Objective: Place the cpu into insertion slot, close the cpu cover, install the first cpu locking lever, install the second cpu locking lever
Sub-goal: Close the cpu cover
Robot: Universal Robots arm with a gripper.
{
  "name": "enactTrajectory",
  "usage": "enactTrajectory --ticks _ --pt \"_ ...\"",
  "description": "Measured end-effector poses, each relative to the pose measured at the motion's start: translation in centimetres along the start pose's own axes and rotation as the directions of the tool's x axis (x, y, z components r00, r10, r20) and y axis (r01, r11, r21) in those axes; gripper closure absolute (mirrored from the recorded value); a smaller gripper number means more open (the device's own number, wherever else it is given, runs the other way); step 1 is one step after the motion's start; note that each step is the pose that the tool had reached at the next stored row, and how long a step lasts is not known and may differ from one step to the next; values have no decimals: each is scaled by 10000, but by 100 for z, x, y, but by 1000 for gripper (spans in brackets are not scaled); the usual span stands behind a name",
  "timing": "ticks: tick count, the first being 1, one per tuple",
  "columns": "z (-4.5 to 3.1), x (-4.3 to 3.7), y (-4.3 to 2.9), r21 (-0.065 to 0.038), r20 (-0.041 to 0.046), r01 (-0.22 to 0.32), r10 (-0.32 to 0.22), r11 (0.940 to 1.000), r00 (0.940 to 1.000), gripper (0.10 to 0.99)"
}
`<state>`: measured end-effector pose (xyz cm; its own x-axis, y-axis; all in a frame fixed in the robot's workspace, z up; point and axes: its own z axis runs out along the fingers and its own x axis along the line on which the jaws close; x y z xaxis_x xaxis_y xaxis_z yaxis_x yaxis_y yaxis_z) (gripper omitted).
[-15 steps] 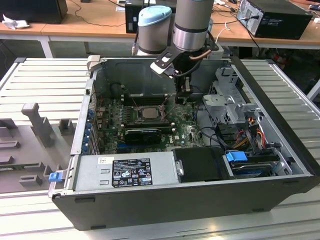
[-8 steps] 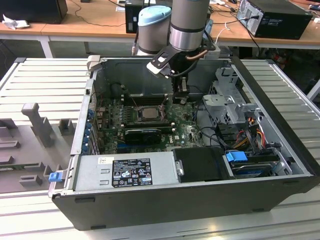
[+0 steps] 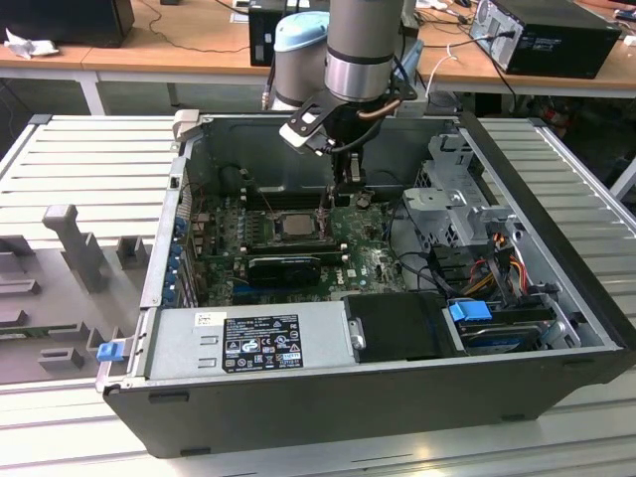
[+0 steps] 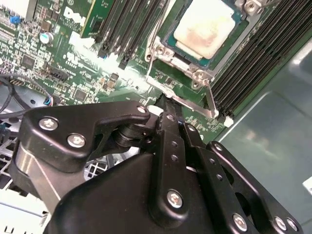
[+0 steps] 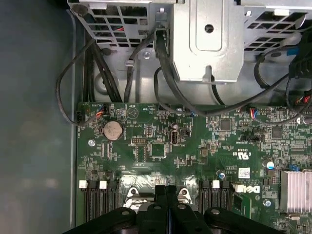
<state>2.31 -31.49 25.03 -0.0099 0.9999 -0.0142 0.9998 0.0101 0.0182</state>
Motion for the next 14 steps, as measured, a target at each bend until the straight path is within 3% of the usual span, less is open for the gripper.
enactTrajectory --ticks 10,14 --pt "2 4 -256 -1 -3 -2 2 10000 10000 980" --pt "90 4 -266 3 -1 -1 1 10000 10000 980"
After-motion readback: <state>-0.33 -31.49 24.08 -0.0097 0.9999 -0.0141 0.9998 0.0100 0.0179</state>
